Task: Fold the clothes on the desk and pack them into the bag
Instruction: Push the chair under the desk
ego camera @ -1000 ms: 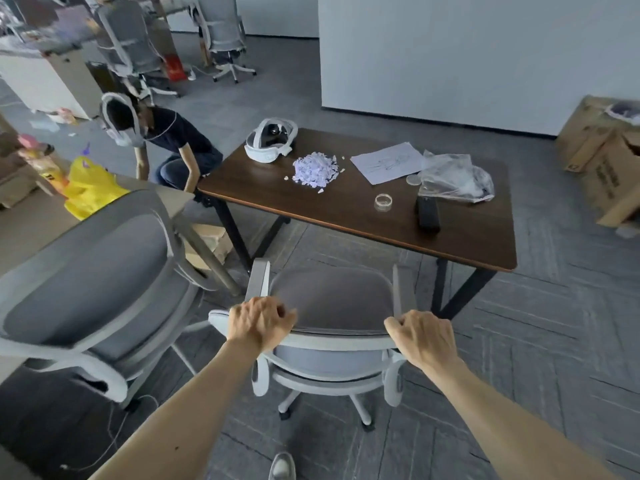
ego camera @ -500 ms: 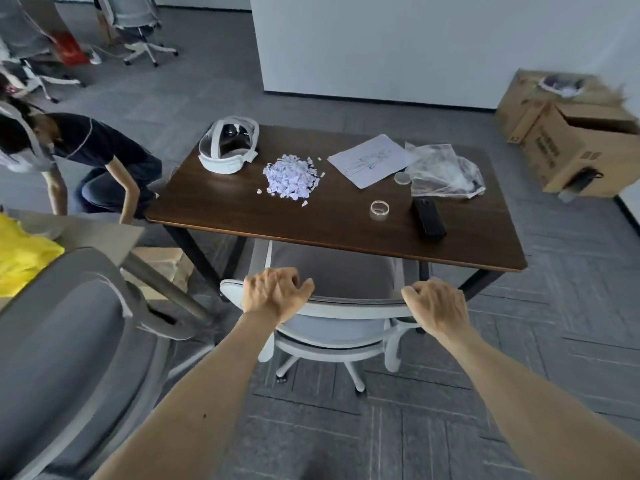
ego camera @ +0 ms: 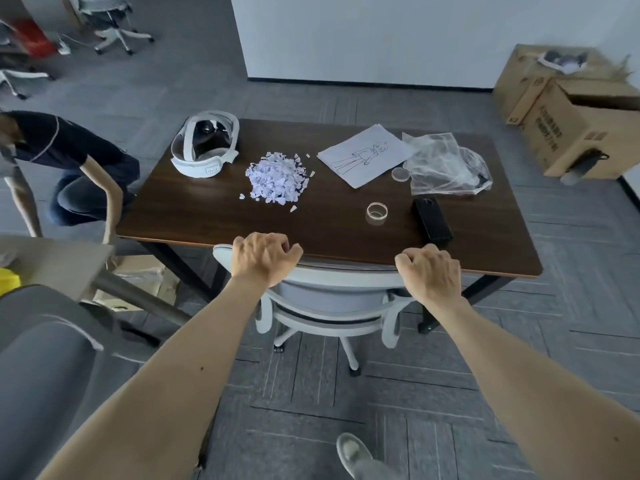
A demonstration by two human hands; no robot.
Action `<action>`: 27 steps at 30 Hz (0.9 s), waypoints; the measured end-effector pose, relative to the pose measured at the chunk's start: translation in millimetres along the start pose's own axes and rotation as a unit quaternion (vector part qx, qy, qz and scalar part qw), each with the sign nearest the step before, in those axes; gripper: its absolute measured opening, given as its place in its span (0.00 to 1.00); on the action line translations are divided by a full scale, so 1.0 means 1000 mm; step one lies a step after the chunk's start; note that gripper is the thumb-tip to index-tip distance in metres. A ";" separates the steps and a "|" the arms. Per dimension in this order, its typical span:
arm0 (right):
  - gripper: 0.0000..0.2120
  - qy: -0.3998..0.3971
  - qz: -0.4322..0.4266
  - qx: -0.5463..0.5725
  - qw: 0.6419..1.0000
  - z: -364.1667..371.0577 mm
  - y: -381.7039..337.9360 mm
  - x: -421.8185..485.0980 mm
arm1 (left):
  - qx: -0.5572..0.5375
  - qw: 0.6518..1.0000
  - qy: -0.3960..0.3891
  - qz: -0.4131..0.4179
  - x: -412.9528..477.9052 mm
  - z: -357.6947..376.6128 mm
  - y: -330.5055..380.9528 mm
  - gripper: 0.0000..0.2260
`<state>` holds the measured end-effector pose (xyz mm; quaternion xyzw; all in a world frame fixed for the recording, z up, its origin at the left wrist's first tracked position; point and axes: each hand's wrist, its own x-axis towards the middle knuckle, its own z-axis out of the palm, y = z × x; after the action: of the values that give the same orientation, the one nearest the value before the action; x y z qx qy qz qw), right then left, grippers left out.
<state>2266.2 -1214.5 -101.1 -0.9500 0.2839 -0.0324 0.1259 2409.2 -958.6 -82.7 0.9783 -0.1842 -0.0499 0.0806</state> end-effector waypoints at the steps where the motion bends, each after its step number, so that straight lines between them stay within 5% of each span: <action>1: 0.23 -0.001 0.001 0.006 1.000 0.000 -0.001 0.007 | 0.000 1.000 0.001 -0.001 0.006 0.000 0.001 0.18; 12: 0.22 -0.044 0.001 -0.008 0.999 -0.016 -0.001 0.062 | 0.009 0.999 -0.015 -0.033 0.052 -0.009 0.019 0.20; 19: 0.20 -0.194 -0.012 0.016 0.981 -0.038 -0.020 0.071 | 0.034 0.997 0.005 -0.066 0.032 -0.021 0.017 0.21; 27: 0.20 -0.145 -0.278 0.035 0.949 -0.042 -0.183 0.020 | 0.050 0.978 0.054 -0.195 -0.117 -0.087 -0.088 0.19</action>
<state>2374.6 -1087.2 -13.3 -0.9807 -0.0137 0.0618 0.1850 2342.4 -822.7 -4.8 0.9995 0.0123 -0.0021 0.0299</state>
